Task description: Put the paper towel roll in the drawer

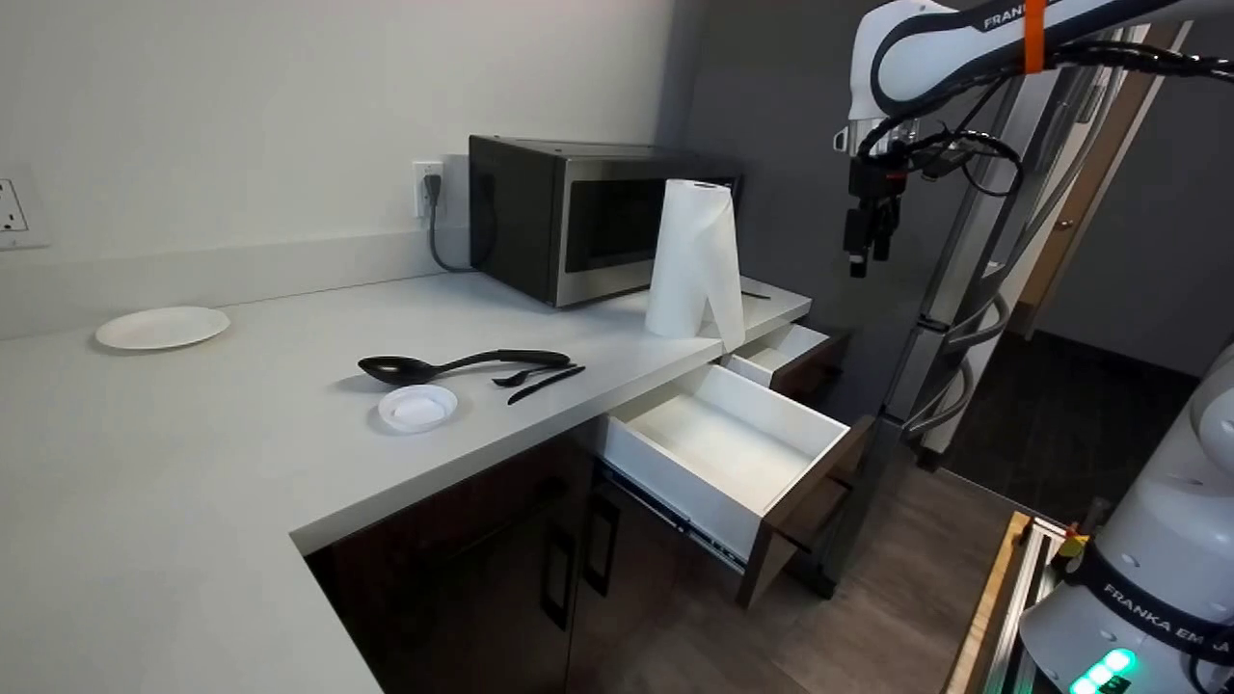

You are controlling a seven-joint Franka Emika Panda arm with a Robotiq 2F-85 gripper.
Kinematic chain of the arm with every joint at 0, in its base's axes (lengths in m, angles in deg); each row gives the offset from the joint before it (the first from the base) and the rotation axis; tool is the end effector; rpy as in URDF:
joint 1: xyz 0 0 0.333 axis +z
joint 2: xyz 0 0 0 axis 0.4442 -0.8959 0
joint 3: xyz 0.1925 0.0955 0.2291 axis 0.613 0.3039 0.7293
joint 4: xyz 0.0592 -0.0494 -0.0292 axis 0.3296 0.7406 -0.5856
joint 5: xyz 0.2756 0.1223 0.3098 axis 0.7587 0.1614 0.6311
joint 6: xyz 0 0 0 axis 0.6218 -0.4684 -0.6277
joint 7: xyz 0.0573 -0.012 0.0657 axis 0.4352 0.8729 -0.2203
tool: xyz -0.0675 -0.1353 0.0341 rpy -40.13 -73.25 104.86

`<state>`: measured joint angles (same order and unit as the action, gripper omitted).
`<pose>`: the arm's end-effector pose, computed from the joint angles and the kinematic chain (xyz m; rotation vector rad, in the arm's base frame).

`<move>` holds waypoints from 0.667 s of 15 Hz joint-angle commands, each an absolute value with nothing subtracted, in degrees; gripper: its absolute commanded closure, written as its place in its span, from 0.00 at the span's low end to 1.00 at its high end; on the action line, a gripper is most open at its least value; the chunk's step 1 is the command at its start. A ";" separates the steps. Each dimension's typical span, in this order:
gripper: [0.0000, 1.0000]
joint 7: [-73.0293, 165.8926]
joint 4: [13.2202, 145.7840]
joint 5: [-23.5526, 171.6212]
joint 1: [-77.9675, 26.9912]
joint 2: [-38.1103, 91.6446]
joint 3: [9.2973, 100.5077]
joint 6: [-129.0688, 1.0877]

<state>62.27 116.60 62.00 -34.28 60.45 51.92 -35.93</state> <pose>0.4588 -0.1548 0.4112 2.9510 0.0468 -0.2149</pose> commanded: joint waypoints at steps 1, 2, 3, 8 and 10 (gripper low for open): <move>0.00 62.21 111.23 62.74 -34.65 61.35 50.13 -38.26; 0.00 63.04 109.34 63.05 -34.63 61.03 49.56 -39.17; 0.00 63.73 106.64 64.10 -34.47 60.60 48.96 -39.25; 0.00 64.32 91.86 74.49 -32.97 51.86 47.50 -41.32; 0.00 63.99 95.17 72.68 -33.79 55.63 48.60 -40.70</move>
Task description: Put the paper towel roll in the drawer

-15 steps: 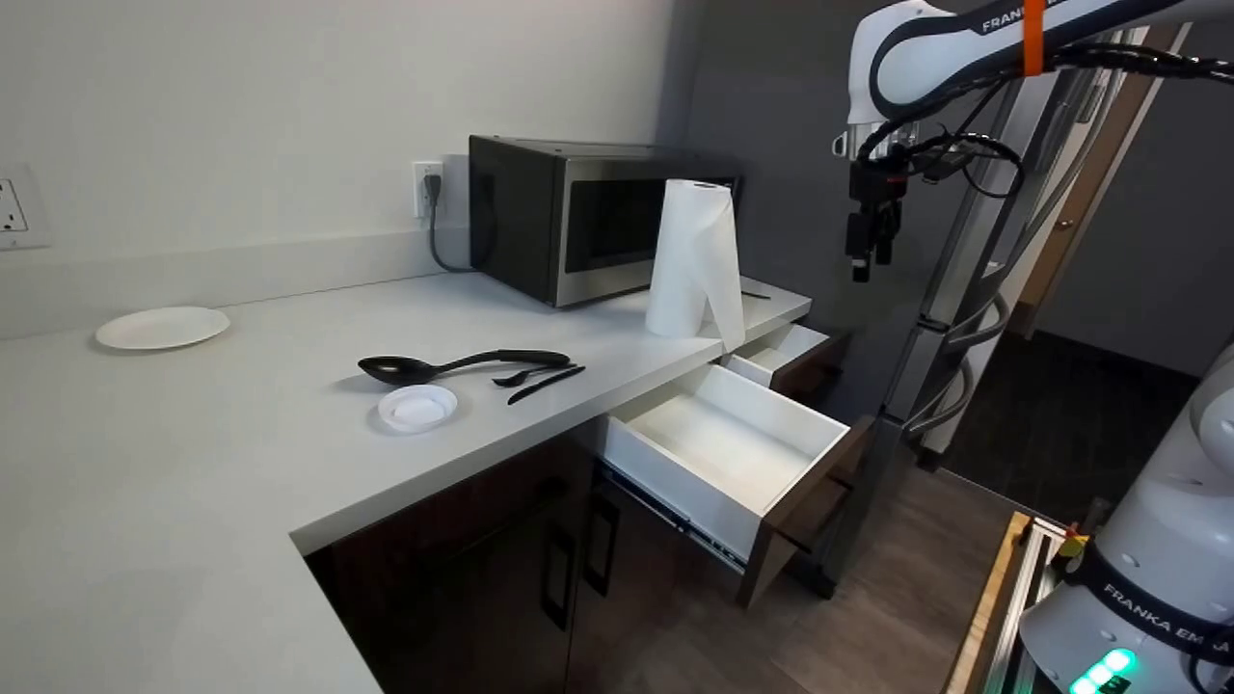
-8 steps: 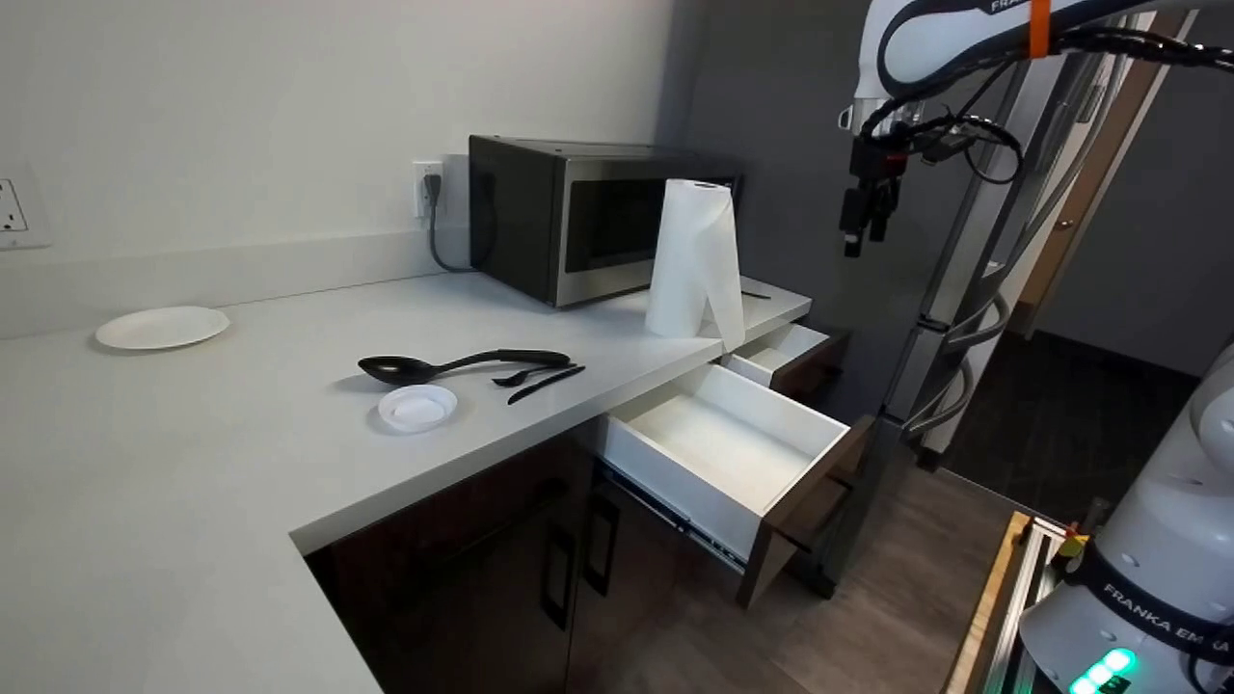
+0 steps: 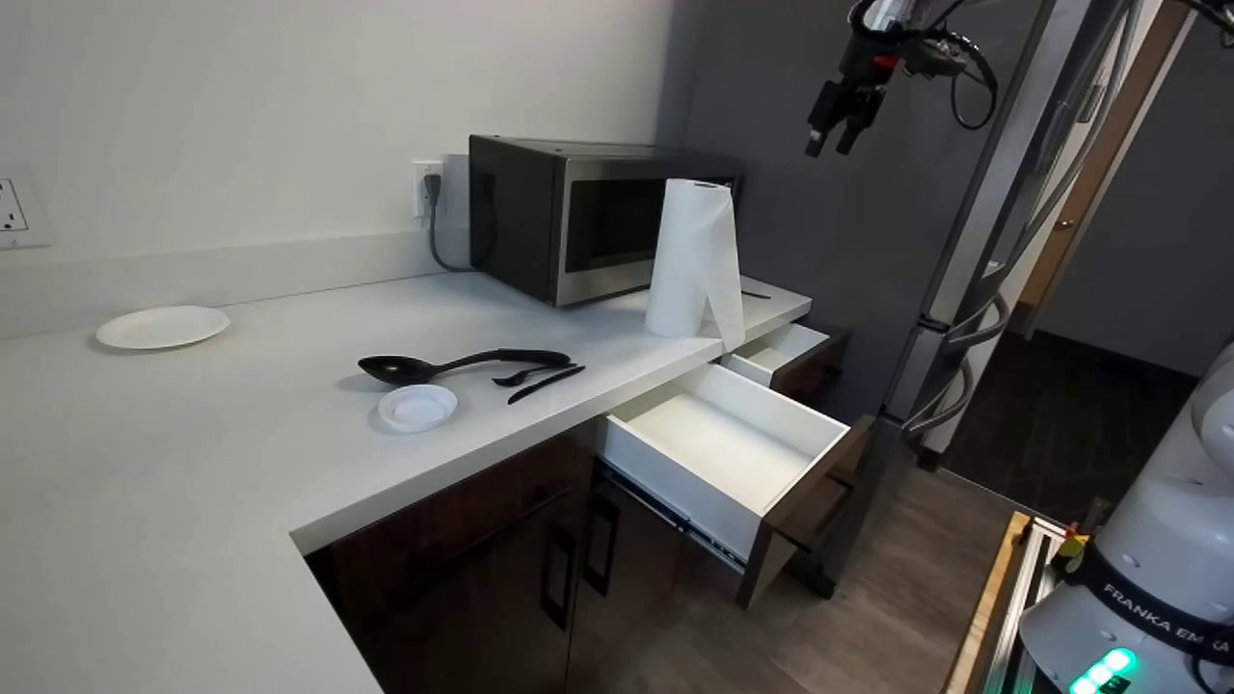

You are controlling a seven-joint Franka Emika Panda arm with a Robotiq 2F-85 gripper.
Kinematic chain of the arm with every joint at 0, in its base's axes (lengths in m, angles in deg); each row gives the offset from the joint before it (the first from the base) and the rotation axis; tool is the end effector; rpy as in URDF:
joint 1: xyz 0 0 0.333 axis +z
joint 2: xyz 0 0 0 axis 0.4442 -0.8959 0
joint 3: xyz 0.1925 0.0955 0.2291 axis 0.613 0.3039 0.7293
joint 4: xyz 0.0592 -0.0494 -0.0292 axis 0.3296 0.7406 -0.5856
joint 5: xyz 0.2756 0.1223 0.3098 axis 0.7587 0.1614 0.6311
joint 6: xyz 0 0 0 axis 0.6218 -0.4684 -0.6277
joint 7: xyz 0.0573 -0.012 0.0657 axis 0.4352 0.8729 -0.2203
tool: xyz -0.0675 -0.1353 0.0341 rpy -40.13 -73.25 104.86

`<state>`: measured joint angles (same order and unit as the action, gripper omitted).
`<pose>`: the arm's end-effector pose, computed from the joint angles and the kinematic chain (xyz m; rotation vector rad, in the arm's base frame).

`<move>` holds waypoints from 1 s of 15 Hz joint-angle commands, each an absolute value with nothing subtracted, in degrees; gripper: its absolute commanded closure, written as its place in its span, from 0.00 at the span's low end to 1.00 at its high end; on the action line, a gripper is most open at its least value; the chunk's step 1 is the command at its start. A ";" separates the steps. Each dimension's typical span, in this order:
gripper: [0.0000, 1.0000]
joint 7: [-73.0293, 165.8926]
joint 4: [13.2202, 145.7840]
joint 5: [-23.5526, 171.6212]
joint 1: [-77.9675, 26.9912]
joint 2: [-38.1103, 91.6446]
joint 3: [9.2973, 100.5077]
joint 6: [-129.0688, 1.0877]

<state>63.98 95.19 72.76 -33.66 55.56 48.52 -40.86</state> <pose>0.5398 -0.1872 0.5691 3.0134 -0.0983 0.3826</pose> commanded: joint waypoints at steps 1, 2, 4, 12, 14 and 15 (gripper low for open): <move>0.00 64.51 93.27 73.91 -33.72 53.87 48.54 -40.69; 0.00 64.75 92.10 74.39 -33.75 52.54 48.49 -40.70; 0.00 64.92 91.17 74.64 -33.83 51.18 48.39 -40.73; 0.00 54.66 77.02 79.62 -34.42 37.22 48.60 -42.25; 0.00 54.53 72.52 78.87 -34.39 33.02 49.05 -39.57; 0.00 54.34 70.63 79.43 -34.47 31.14 49.28 -38.62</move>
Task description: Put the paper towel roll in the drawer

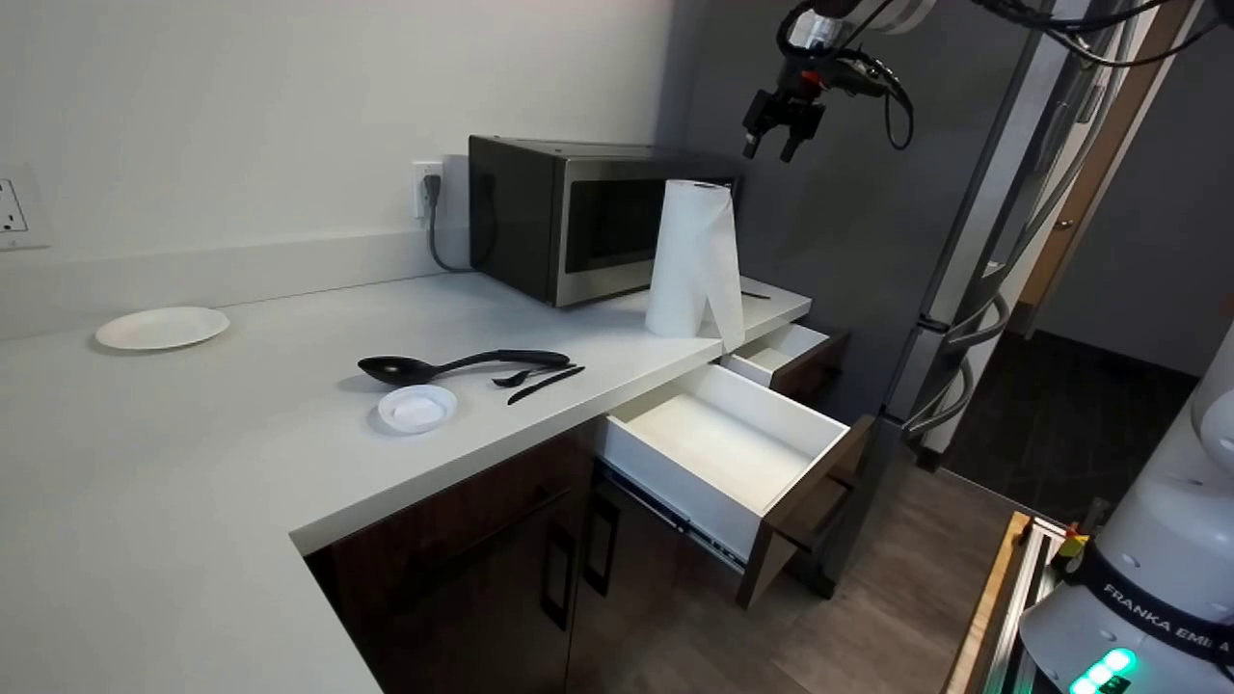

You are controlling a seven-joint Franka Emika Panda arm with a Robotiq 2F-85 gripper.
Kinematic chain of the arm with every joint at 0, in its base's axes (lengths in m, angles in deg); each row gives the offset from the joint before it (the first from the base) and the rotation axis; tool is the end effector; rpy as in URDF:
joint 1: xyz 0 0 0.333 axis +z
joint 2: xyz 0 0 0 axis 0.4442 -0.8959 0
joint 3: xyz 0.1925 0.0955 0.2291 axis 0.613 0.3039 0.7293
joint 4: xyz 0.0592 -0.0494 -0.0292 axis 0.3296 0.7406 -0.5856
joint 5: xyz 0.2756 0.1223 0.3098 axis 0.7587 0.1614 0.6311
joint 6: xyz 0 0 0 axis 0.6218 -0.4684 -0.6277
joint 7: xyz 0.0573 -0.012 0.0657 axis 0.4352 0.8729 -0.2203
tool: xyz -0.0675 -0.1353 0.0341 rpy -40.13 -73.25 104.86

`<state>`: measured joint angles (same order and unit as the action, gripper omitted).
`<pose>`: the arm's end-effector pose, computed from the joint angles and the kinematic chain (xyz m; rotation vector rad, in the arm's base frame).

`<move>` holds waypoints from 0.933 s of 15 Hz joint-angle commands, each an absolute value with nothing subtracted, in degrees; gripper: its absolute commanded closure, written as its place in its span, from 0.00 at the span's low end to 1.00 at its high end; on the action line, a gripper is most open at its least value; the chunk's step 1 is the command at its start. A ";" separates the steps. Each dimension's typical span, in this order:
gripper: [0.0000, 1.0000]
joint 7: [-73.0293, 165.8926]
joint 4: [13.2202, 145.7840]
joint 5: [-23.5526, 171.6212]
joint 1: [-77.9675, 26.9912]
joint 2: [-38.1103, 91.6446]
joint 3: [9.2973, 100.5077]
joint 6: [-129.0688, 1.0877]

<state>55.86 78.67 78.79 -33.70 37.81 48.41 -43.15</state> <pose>0.6415 -0.1978 0.5459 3.0450 -0.3537 0.4489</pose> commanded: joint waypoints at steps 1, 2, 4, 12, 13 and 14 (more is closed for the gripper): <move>0.00 54.54 69.02 79.84 -34.57 29.52 49.62 -37.71; 0.00 54.84 67.26 80.28 -34.65 27.74 50.05 -37.11; 0.00 54.85 64.49 80.46 -34.89 25.42 50.73 -35.28; 0.08 52.61 58.86 79.54 -34.91 20.31 51.93 -34.09; 0.19 52.57 58.48 79.57 -34.96 19.92 52.03 -33.68; 0.34 52.43 58.43 79.54 -34.97 19.62 52.08 -33.67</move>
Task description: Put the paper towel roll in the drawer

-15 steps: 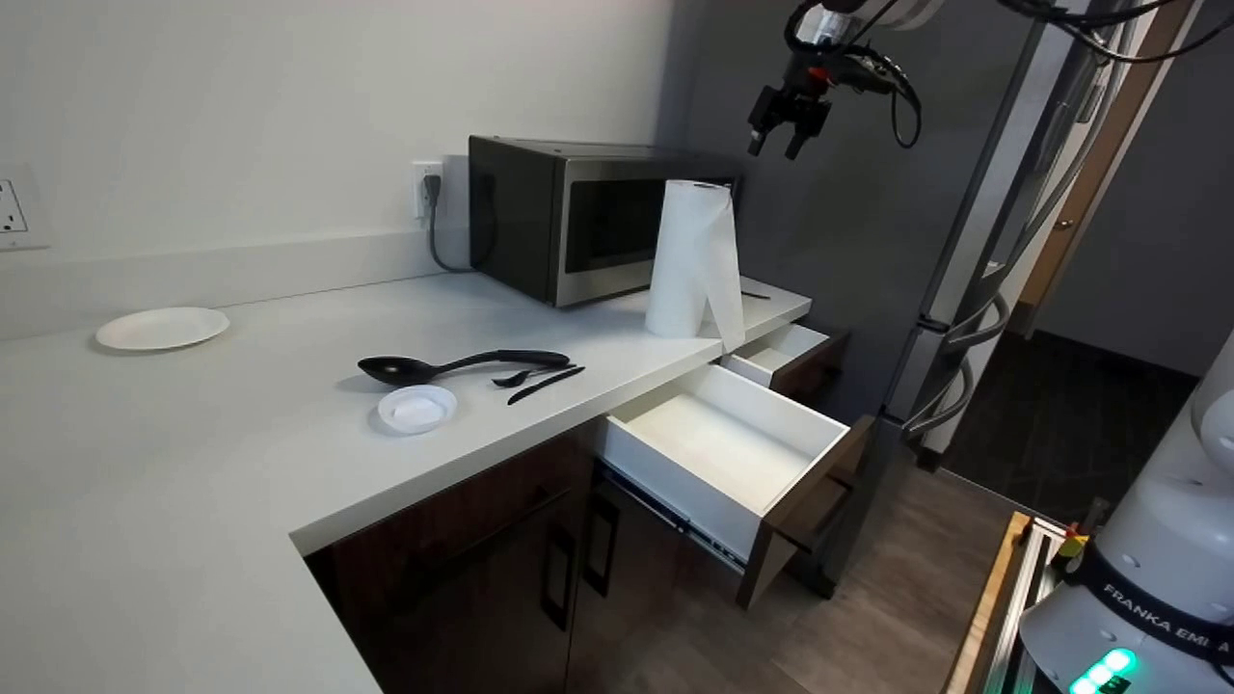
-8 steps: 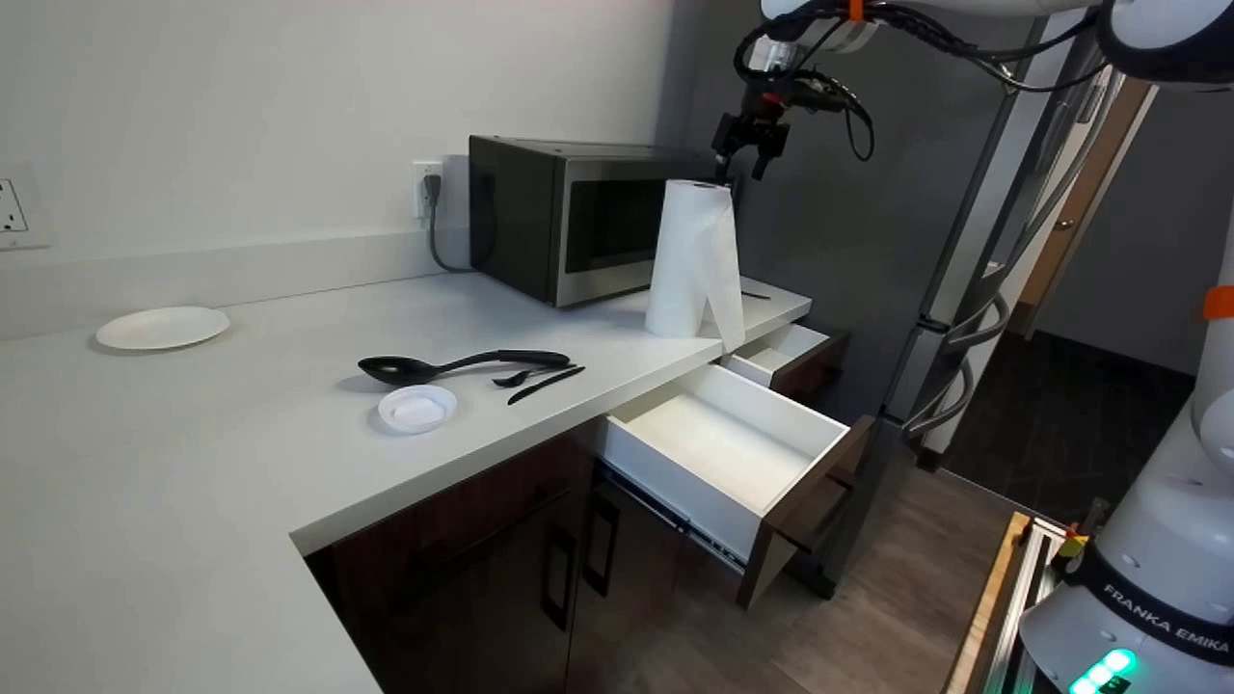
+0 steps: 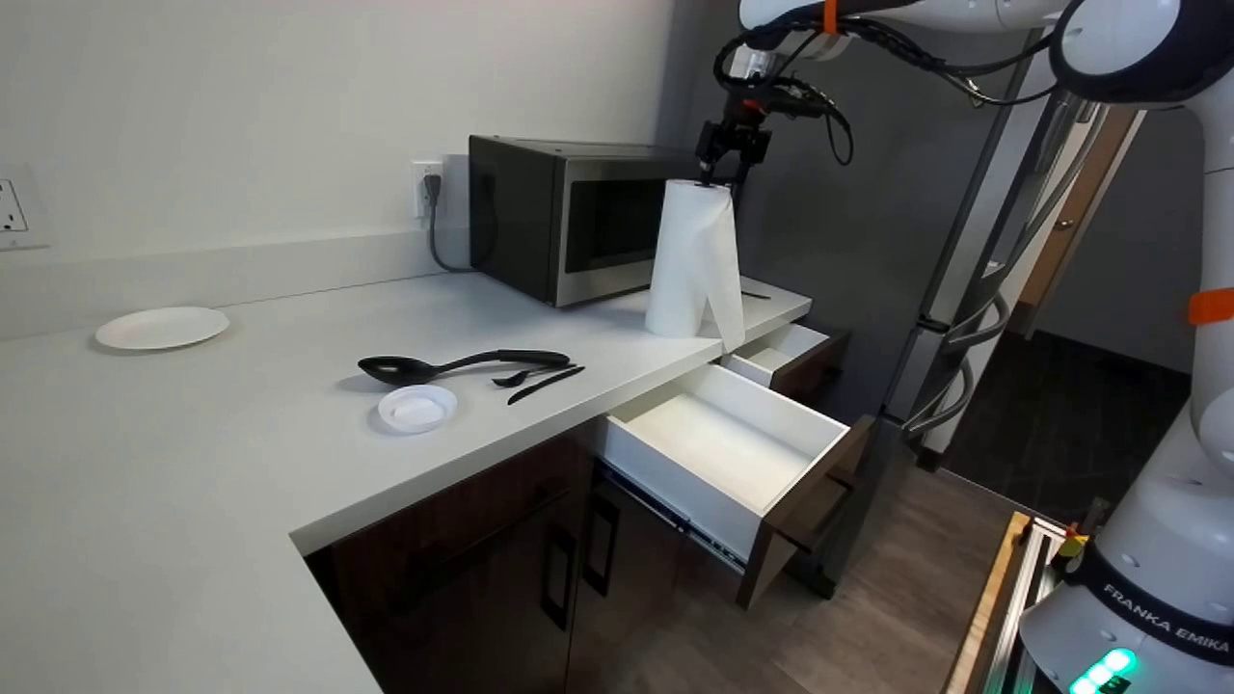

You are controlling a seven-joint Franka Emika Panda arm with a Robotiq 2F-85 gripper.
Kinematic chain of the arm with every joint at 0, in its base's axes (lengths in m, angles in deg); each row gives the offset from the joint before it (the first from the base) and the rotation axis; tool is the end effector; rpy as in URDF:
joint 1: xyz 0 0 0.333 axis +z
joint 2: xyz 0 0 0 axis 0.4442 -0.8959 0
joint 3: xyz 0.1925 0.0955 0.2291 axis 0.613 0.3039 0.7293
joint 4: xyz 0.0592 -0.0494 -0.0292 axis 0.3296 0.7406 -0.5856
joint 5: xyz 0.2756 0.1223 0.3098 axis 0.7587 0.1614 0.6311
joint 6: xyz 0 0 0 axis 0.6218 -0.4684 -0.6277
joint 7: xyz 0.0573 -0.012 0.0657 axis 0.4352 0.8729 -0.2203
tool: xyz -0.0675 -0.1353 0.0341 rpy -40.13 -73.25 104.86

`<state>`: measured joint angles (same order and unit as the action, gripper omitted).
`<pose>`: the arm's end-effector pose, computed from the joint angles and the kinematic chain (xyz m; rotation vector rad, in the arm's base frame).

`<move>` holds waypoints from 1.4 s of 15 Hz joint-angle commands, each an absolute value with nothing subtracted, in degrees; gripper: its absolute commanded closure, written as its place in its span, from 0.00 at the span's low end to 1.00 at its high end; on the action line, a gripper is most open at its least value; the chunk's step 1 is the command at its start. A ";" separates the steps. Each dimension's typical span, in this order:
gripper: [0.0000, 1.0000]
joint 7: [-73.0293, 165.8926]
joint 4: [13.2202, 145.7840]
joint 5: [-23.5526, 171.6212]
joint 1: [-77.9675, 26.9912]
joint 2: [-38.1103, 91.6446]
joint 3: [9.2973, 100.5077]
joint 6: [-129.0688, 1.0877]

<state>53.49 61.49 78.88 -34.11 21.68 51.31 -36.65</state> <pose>0.7172 -0.1765 0.5000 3.0639 -0.3334 0.3023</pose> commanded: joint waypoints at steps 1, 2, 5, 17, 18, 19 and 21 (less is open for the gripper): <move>0.44 52.37 58.11 79.77 -35.10 19.24 52.15 -33.32; 0.51 52.38 57.94 79.75 -35.14 19.04 52.22 -32.92; 0.73 52.37 57.66 79.38 -35.07 18.81 52.37 -31.99; 0.97 69.11 72.19 76.26 -32.42 38.48 55.08 -20.97; 0.97 69.16 74.01 75.43 -32.14 40.28 55.17 -18.18; 0.97 69.72 75.71 75.85 -32.16 41.87 55.35 -16.03; 0.97 69.03 78.35 74.51 -31.46 44.19 55.59 -10.56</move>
